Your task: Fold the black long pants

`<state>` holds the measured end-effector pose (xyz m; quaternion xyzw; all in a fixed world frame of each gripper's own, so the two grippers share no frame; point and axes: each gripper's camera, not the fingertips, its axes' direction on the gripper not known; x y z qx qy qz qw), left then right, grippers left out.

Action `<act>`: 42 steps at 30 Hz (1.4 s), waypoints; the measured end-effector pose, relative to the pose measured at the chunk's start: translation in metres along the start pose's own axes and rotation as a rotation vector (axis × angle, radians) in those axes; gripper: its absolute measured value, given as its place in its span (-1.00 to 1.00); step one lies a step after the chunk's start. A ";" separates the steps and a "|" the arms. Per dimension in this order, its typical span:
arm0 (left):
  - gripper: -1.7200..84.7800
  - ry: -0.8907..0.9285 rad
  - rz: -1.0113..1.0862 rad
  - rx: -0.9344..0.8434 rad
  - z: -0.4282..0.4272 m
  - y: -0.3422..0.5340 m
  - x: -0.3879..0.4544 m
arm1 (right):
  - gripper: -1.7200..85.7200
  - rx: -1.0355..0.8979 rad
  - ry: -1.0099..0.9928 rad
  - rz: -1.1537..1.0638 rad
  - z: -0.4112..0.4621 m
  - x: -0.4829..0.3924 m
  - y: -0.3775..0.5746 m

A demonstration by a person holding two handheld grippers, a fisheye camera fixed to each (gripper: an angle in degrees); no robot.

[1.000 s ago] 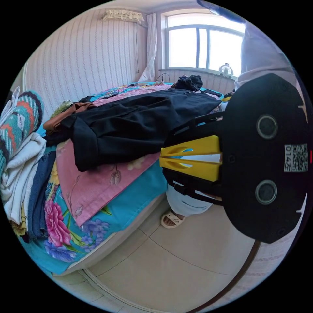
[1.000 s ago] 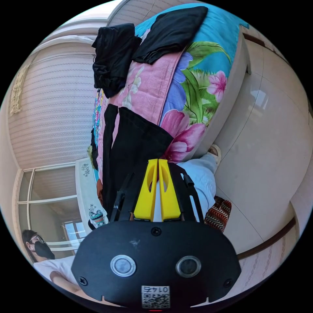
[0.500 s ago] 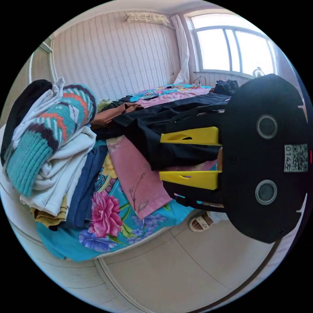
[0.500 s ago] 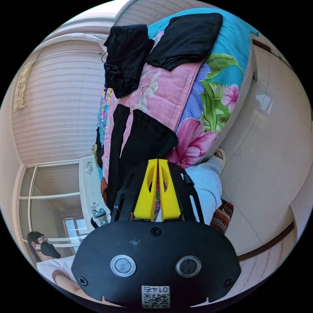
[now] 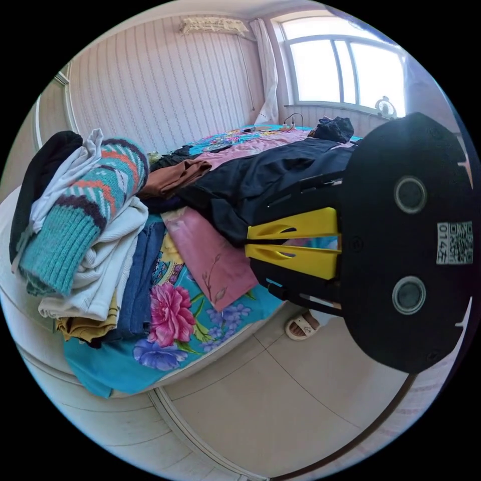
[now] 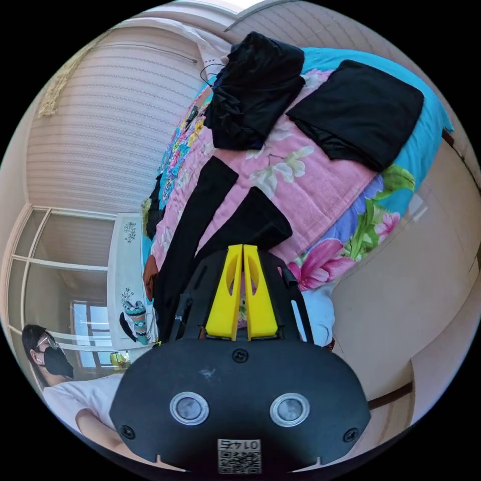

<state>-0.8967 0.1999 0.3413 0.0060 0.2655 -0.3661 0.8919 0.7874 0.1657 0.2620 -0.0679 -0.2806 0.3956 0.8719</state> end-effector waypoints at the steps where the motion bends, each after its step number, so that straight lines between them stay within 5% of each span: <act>1: -0.98 0.011 0.006 0.005 0.000 -0.005 0.008 | -0.97 0.000 -0.007 -0.045 0.003 -0.015 -0.014; 12: -0.97 0.031 0.275 0.091 0.036 -0.107 0.163 | -0.96 -0.024 0.091 -0.319 0.069 -0.161 -0.182; 17: -0.84 -0.225 0.233 0.097 0.098 -0.151 0.226 | -0.93 -0.094 0.238 -0.132 0.138 -0.175 -0.247; 24: -0.77 -0.111 0.224 0.129 0.095 -0.139 0.208 | -0.82 -0.185 0.092 -0.156 0.185 -0.118 -0.206; 32: -0.72 -0.066 0.115 0.038 0.113 -0.073 0.139 | -0.76 0.070 -0.124 0.169 0.180 -0.014 -0.116; 42: -0.65 0.073 -0.061 0.065 0.145 -0.077 0.115 | -0.76 0.166 -0.124 0.235 0.203 -0.006 -0.126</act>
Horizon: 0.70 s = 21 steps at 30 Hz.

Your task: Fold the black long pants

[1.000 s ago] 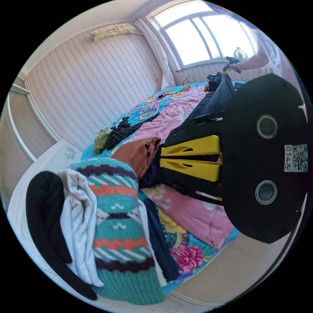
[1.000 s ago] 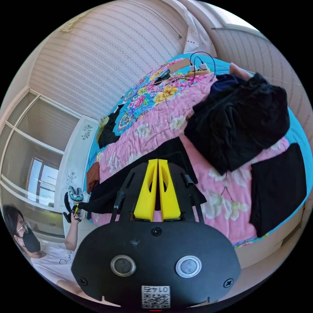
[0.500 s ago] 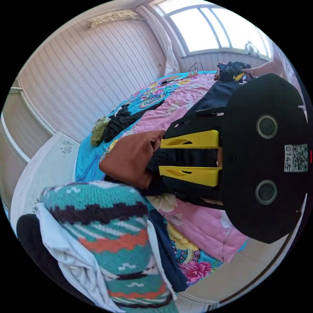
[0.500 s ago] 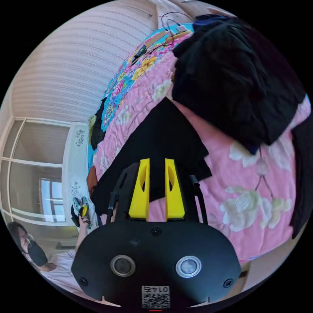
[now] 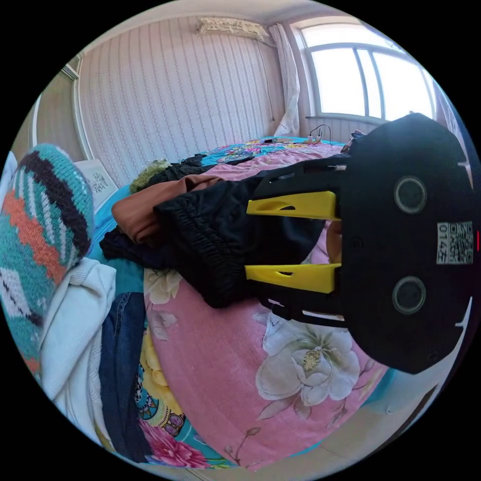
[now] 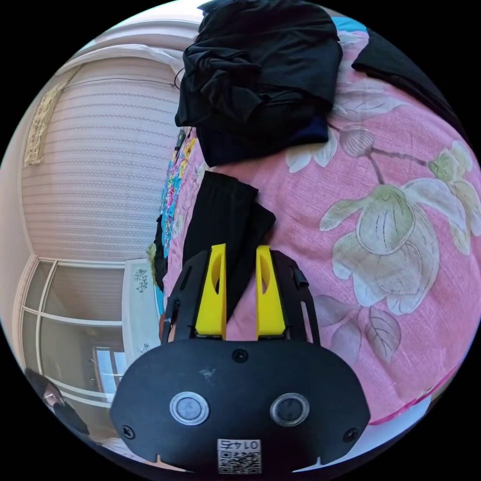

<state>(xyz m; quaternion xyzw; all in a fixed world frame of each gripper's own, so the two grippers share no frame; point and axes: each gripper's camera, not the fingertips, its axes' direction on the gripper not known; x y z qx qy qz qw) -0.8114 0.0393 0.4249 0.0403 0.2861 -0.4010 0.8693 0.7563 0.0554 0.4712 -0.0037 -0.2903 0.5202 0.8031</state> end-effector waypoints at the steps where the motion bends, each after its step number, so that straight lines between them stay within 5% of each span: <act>1: -0.65 0.010 0.008 0.006 -0.003 0.001 -0.002 | -0.78 0.014 -0.026 0.020 -0.001 0.005 0.001; 11: -0.58 0.051 -0.051 0.041 -0.021 0.028 -0.025 | -0.84 0.130 0.057 -0.053 -0.009 0.020 0.047; 15: -0.62 0.045 -0.043 0.036 -0.008 0.018 -0.014 | -0.79 0.121 -0.116 -0.003 0.004 0.031 0.032; 21: -0.97 0.221 -0.133 0.049 -0.005 0.015 -0.015 | -0.94 0.036 -0.291 0.047 0.020 0.029 0.004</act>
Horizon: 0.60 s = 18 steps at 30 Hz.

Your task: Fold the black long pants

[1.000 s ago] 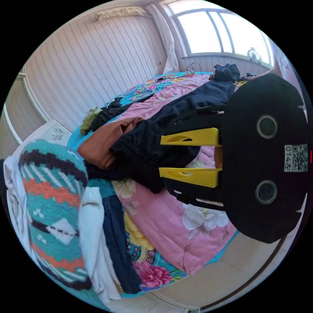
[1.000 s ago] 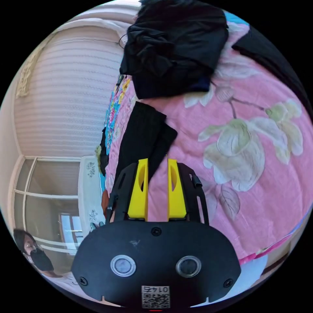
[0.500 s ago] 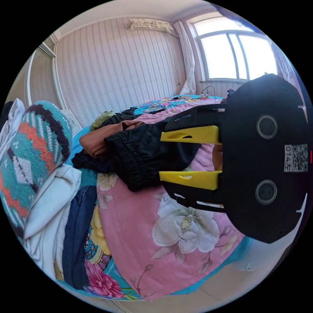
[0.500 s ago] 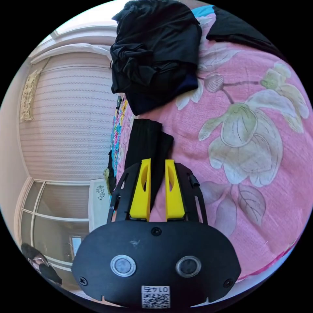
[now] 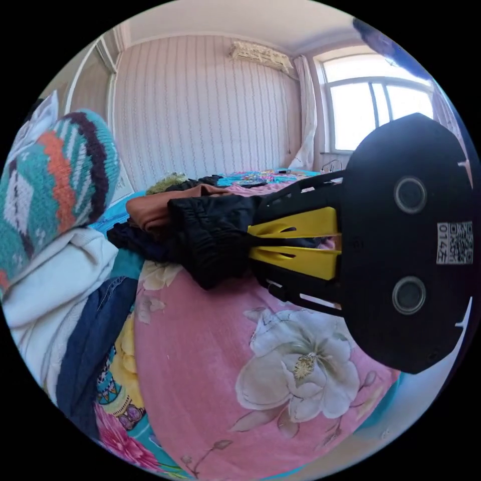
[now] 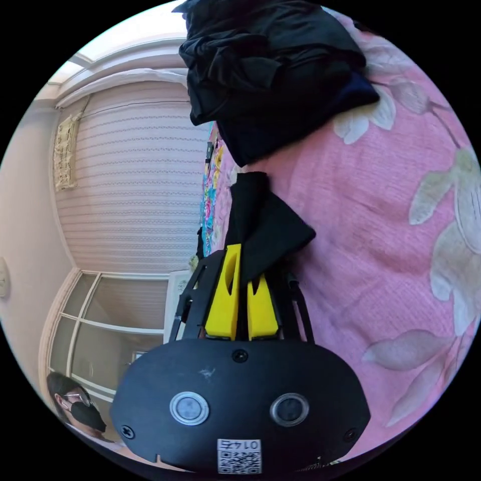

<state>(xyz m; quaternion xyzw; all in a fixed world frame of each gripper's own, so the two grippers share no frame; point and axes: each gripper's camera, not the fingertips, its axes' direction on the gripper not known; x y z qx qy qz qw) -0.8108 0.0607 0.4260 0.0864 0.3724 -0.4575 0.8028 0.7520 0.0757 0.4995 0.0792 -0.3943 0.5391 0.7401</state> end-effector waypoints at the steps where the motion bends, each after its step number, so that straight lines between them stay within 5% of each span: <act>1: -0.97 0.022 0.006 -0.002 -0.006 0.002 0.001 | -0.96 -0.024 -0.006 -0.013 -0.005 -0.001 -0.002; 10: -0.98 -0.269 0.244 -0.198 -0.037 0.033 0.031 | -0.97 -0.201 0.124 -0.085 -0.108 0.025 0.021; 18: -0.96 -0.332 0.308 -0.285 -0.045 0.081 0.048 | -0.97 -0.229 0.154 -0.037 -0.185 0.060 0.071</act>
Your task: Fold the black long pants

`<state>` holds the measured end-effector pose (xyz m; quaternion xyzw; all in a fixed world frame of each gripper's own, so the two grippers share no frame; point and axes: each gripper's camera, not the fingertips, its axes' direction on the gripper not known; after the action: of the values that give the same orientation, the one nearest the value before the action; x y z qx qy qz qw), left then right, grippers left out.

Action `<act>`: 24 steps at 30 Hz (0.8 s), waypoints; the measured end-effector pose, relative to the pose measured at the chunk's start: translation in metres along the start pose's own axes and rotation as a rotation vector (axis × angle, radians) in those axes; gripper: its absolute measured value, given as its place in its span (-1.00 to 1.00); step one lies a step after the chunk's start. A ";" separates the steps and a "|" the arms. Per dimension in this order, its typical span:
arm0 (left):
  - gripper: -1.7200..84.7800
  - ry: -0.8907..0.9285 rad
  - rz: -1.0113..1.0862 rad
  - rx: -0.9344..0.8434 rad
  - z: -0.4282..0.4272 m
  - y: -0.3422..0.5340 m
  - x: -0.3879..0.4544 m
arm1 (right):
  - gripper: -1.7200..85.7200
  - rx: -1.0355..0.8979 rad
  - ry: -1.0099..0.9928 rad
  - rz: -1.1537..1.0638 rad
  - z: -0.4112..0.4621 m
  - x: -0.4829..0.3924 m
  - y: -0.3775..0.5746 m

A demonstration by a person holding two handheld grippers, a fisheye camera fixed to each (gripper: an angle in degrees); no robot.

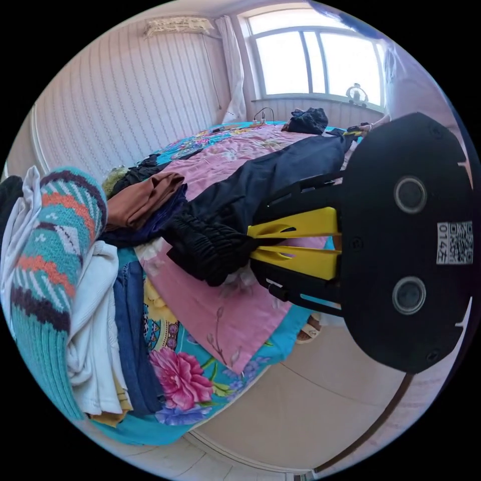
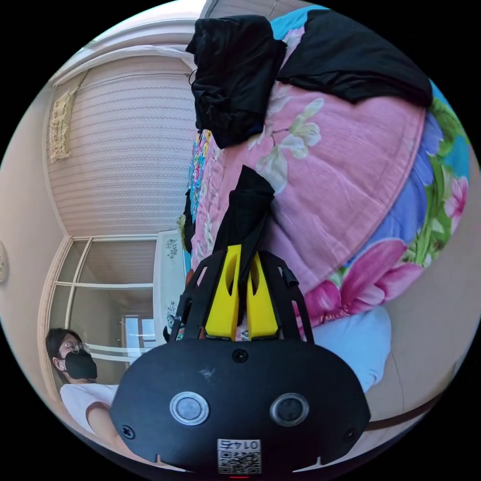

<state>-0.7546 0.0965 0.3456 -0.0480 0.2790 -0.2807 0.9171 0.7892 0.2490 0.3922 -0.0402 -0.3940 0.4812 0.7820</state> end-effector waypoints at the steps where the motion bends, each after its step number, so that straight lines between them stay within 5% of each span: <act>1: -0.93 0.018 -0.039 -0.011 0.006 0.006 0.001 | -0.96 0.001 0.045 0.041 -0.004 0.010 0.006; 6: -0.85 0.007 -0.029 0.081 -0.007 0.044 0.035 | -0.95 0.218 0.091 0.148 -0.051 0.033 0.038; 13: -0.87 -0.281 0.643 -0.057 0.020 0.132 0.221 | -0.86 0.132 0.198 -0.021 -0.047 0.013 0.049; 16: -0.86 -0.194 0.889 -0.096 0.069 0.183 0.311 | -0.77 0.061 0.246 0.008 -0.026 0.019 0.044; 20: -0.76 0.150 1.201 -0.321 0.152 0.270 0.426 | -0.78 0.071 0.243 0.021 -0.016 0.030 0.045; 24: -0.75 0.018 1.503 -0.355 0.219 0.351 0.495 | -0.90 0.085 0.209 -0.014 -0.022 0.030 0.050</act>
<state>-0.1252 0.1070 0.2037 0.0101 0.2850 0.4660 0.8375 0.7740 0.3064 0.3721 -0.0542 -0.2896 0.4854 0.8231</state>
